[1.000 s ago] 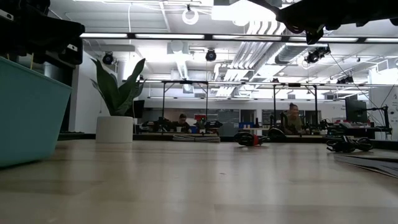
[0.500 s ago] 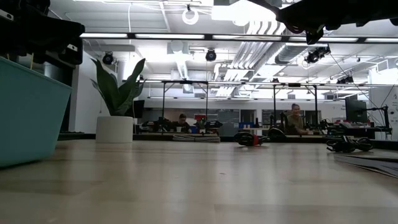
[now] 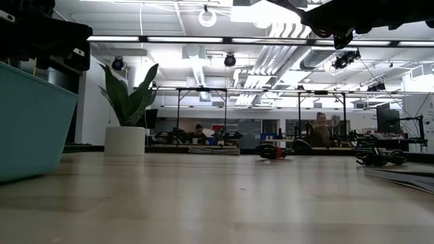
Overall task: Pick and place USB-C Cables
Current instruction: Put the pink USB cable into the green bin
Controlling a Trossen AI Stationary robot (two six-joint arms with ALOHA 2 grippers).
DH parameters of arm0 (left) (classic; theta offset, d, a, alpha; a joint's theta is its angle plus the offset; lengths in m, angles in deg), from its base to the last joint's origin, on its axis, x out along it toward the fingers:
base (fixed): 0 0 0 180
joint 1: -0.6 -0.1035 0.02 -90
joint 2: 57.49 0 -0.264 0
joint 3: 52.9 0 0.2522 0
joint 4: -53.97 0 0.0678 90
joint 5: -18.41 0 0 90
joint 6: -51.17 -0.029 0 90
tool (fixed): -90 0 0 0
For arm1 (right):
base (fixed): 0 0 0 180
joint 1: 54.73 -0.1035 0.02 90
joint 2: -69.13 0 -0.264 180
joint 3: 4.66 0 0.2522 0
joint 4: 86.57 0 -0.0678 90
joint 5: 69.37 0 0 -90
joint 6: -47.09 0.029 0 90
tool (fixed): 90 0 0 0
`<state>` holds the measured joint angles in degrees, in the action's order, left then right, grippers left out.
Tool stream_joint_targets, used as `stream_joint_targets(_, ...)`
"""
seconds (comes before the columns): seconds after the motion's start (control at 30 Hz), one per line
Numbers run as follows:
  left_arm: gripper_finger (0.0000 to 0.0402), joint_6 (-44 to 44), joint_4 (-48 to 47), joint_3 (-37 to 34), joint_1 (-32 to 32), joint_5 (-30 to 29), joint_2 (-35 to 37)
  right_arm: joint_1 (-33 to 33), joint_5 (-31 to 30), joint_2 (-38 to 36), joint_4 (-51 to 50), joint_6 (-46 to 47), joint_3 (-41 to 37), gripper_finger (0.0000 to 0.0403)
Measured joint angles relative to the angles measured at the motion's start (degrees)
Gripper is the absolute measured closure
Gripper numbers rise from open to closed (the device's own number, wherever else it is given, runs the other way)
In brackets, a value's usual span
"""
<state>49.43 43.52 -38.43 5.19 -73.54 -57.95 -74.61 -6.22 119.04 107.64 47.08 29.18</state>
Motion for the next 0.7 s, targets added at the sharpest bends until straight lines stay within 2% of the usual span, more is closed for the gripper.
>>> stream_joint_targets(0.3, 0.0401, 0.1, 0.0, 0.0, 0.0, 0.0, 0.0, 0.0, 0.0, 0.0, 0.0, 0.2, 0.0, 0.0398)
stream_joint_targets(0.43, 0.0398, 0.0, 0.0, 0.0, 0.0, -2.6, 0.0, 0.0, 0.0, 0.0, -0.1, 0.2, 0.0, 0.0398)
stream_joint_targets(0.57, 0.0380, 0.0, -0.1, 0.0, 0.0, -8.1, 0.0, 0.0, 0.0, 0.0, 0.0, 0.2, 0.0, 0.0398)
stream_joint_targets(0.7, 0.0348, 1.4, -0.5, 0.0, 0.0, -8.7, 0.0, 0.0, 0.0, 0.0, 0.0, 0.2, 0.0, 0.0398)
